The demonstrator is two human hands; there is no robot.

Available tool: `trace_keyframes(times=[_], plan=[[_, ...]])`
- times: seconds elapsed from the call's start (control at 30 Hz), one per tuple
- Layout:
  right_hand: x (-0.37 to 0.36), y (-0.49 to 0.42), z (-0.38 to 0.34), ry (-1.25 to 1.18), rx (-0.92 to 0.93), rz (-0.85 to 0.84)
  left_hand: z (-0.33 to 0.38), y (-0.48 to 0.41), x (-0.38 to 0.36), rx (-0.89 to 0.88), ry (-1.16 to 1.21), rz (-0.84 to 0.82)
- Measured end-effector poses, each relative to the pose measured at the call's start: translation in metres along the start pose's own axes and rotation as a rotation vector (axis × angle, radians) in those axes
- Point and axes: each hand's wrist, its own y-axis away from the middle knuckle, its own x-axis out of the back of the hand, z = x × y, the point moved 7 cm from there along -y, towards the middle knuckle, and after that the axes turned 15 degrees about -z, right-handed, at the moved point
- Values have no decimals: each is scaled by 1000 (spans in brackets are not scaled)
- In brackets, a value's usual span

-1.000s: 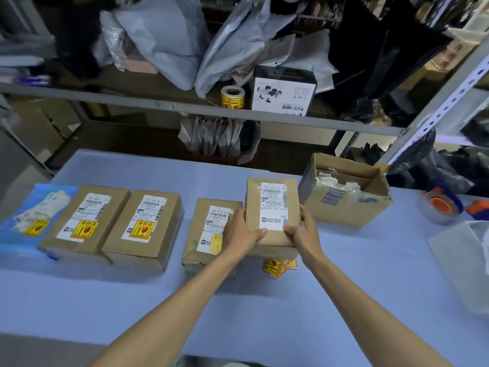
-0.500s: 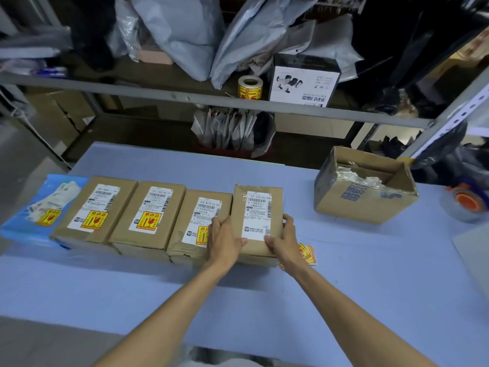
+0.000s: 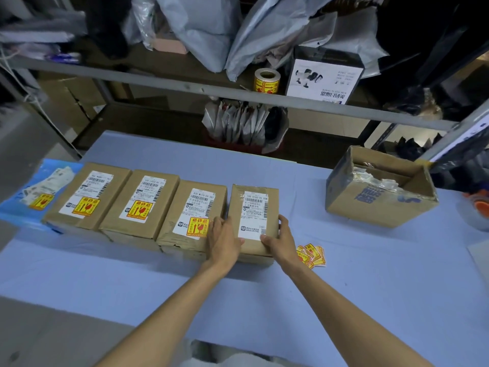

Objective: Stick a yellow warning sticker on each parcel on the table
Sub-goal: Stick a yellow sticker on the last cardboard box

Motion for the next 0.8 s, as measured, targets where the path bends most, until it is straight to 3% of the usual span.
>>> trace_keyframes(times=[0.27, 0.43, 0.8], plan=[[17, 3, 15, -16, -13, 66, 2, -4, -14, -4, 248, -30], [30, 5, 23, -22, -25, 73, 8, -3, -26, -30, 242, -91], [35, 21, 31, -73, 79, 72, -3, -2, -36, 6, 507, -107]])
